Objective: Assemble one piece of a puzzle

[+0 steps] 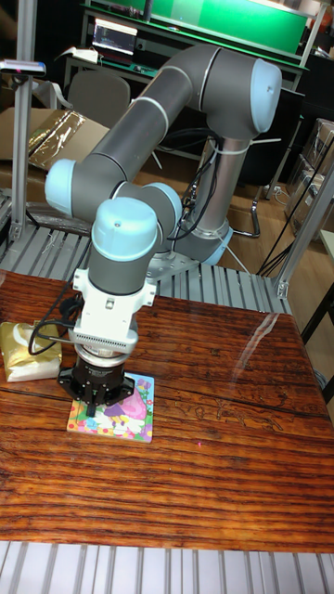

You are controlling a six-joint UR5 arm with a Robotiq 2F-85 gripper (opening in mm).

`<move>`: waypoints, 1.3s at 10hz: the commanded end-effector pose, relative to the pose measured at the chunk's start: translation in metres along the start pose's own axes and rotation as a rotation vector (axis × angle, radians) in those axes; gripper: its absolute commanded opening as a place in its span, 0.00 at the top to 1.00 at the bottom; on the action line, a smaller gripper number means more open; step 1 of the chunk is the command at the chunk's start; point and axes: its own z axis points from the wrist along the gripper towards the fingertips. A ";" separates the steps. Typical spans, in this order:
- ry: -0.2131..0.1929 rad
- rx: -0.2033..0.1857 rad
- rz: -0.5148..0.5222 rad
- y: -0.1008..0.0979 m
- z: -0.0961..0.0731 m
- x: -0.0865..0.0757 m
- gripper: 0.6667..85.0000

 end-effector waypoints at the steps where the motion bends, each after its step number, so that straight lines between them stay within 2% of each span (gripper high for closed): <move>1: -0.011 -0.013 0.003 0.001 0.001 -0.002 0.99; 5: -0.017 -0.004 0.005 0.003 0.002 -0.003 0.99; 8: 0.025 0.013 0.000 -0.003 -0.010 0.000 0.99; 9: 0.024 0.028 0.006 -0.003 -0.008 0.000 0.99; 11: 0.027 0.030 0.006 -0.003 -0.009 0.000 0.99; 13: 0.028 0.051 0.001 -0.005 -0.016 -0.004 0.99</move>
